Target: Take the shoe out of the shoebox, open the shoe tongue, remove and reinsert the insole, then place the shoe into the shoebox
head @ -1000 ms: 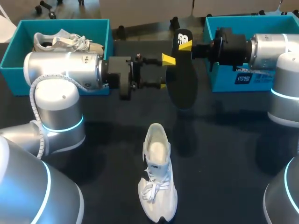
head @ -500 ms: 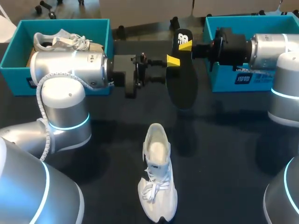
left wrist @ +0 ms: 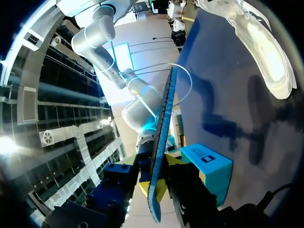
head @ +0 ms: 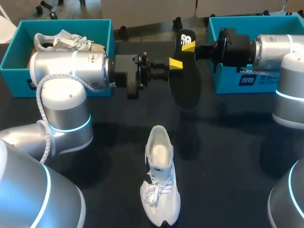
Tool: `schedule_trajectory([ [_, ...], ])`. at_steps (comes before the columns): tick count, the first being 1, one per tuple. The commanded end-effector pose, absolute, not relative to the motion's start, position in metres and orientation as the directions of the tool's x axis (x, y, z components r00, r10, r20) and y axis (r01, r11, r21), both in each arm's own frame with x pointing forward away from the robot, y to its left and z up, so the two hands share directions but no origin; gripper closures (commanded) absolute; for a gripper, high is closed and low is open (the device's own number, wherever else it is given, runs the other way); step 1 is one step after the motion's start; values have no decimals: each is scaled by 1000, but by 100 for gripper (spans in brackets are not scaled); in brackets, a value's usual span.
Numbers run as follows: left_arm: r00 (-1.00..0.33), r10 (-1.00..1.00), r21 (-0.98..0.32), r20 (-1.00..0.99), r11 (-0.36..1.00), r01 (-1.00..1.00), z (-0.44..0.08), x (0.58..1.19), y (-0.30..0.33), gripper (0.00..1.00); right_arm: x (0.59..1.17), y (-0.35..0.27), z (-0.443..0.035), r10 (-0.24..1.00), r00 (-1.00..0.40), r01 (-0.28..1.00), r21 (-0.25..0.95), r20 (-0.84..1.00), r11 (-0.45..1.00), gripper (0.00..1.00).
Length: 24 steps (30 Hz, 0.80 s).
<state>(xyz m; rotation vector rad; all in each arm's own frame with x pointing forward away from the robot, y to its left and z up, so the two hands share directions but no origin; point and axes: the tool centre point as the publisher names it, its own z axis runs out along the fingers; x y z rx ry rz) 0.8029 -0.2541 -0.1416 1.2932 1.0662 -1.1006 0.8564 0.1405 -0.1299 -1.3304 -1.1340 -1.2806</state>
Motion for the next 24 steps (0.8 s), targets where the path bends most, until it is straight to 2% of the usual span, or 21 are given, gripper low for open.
schedule_trajectory([
  [1,171,-6,171,-985,-23,985,-142,803,-258,70,857,142,-130,15,28,991,-26,999,-134,100],
  [4,170,-3,170,-985,-23,985,-142,803,-259,74,857,142,-130,15,28,991,-26,999,-134,100],
  [14,168,-1,168,-986,-16,986,-142,803,-262,78,857,142,-130,15,28,991,-26,999,-134,100],
  [16,166,0,166,-986,-15,986,-143,803,-262,82,857,142,-130,15,28,991,-26,999,-134,100],
  [18,165,1,165,-986,-13,986,-144,803,-263,100,857,142,-130,15,28,991,-26,999,-134,100],
  [24,165,2,165,-986,-14,986,-144,801,-261,100,857,142,-130,15,28,991,-26,999,-134,100],
])
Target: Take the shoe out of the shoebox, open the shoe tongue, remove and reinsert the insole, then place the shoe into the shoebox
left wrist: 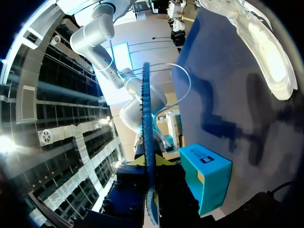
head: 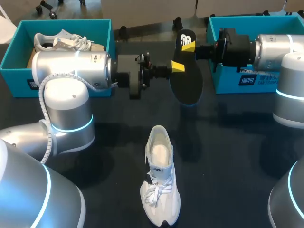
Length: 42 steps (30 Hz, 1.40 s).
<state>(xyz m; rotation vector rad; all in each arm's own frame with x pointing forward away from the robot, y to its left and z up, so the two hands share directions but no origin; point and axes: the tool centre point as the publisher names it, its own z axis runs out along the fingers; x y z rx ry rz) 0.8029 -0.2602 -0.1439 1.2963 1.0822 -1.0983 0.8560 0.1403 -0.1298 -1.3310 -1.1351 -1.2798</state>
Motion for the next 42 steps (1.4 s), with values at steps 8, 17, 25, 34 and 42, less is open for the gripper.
schedule_trajectory([
  [8,169,-4,169,-986,-11,986,-140,799,-253,100,852,142,-131,6,-7,991,8,1000,-130,0],
  [17,148,28,148,-989,7,989,-148,803,-224,100,833,133,-136,2,-45,991,45,999,-124,0],
  [25,125,59,126,-990,17,992,-151,797,-192,100,814,126,-142,-20,-49,993,47,999,-105,0],
  [34,-203,140,-201,-969,28,979,-144,783,-159,100,814,126,-142,-20,-49,993,47,999,-105,0],
  [42,-554,276,-572,-785,21,820,-133,762,-152,100,814,126,-142,-20,-49,993,47,999,-105,0],
])
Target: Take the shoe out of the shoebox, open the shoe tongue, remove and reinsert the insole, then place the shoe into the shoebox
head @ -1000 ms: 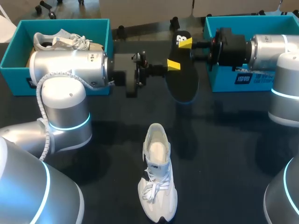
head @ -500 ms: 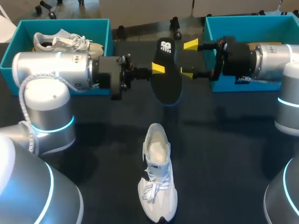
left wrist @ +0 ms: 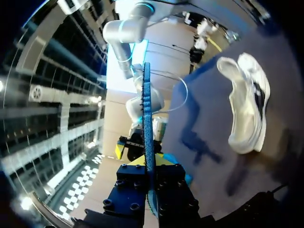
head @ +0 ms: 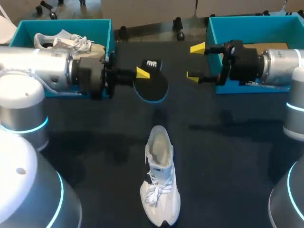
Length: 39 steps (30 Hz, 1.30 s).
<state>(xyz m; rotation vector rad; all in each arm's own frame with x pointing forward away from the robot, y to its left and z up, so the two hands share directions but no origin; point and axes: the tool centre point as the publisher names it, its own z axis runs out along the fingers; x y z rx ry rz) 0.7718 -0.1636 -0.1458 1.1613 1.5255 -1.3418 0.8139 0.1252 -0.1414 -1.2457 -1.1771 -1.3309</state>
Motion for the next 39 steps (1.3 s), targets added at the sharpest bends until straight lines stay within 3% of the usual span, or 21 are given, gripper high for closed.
schedule_trajectory([
  [1,-554,276,-572,-785,21,820,-133,762,-152,100,814,126,-142,-20,-49,993,47,999,-105,0],
  [12,-554,276,-572,-785,21,820,-133,762,-152,100,814,126,-142,-20,-49,993,47,999,-105,0],
  [14,-605,311,-632,-733,18,775,-134,762,-156,100,814,126,-142,-20,-49,993,47,999,-105,0],
  [19,-780,344,-798,-523,123,589,-135,756,-157,100,814,126,-142,-20,-49,993,47,999,-105,0],
  [26,-919,347,-933,-188,228,277,-129,752,-147,100,814,126,-142,-20,-49,993,47,999,-105,0],
  [32,-941,299,-967,157,242,-85,-132,756,-139,100,814,126,-142,-20,-49,993,47,999,-105,0],
  [36,-893,242,-923,380,164,-348,-132,763,-133,100,814,126,-142,-20,-49,993,47,999,-105,0],
  [39,-873,204,-896,444,118,-428,-133,762,-132,100,814,126,-142,-20,-49,993,47,999,-105,0],
])
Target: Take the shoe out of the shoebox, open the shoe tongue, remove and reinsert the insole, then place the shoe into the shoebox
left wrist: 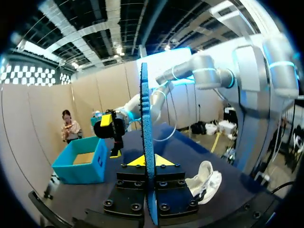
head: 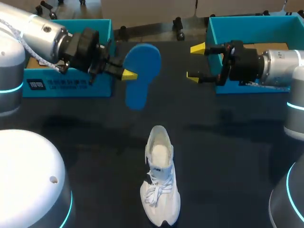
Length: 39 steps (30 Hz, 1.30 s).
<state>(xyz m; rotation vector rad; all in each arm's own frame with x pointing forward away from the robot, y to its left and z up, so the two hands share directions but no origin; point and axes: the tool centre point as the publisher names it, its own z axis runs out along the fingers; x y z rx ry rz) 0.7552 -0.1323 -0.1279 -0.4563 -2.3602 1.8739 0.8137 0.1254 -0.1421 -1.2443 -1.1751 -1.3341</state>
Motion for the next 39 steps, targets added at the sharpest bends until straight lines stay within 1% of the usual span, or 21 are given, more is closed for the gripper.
schedule_trajectory([
  [1,-867,188,-887,462,106,-450,-133,761,-132,100,814,126,-142,-20,-49,993,47,999,-105,0],
  [5,-838,133,-848,529,46,-528,-128,758,-136,100,814,126,-142,-20,-49,993,47,999,-105,0],
  [18,-838,133,-848,529,46,-528,-128,758,-136,100,814,126,-142,-20,-49,993,47,999,-105,0],
  [21,-751,81,-755,655,33,-655,-134,755,-136,100,814,126,-142,-20,-49,993,47,999,-105,0],
  [23,-707,37,-708,706,36,-705,-136,754,-136,100,814,126,-142,-20,-49,993,47,999,-105,0],
  [27,-576,-20,-574,817,62,-817,-137,754,-138,100,814,126,-142,-20,-49,993,47,999,-105,0],
  [32,-506,-59,-500,861,85,-862,-139,758,-144,100,814,126,-142,-20,-49,993,47,999,-105,0],
  [36,-457,-79,-452,886,72,-889,-142,759,-147,100,814,126,-142,-20,-49,993,47,999,-105,0],
  [39,-384,-97,-381,918,53,-923,-147,761,-151,100,814,126,-142,-20,-49,993,47,999,-105,0],
])
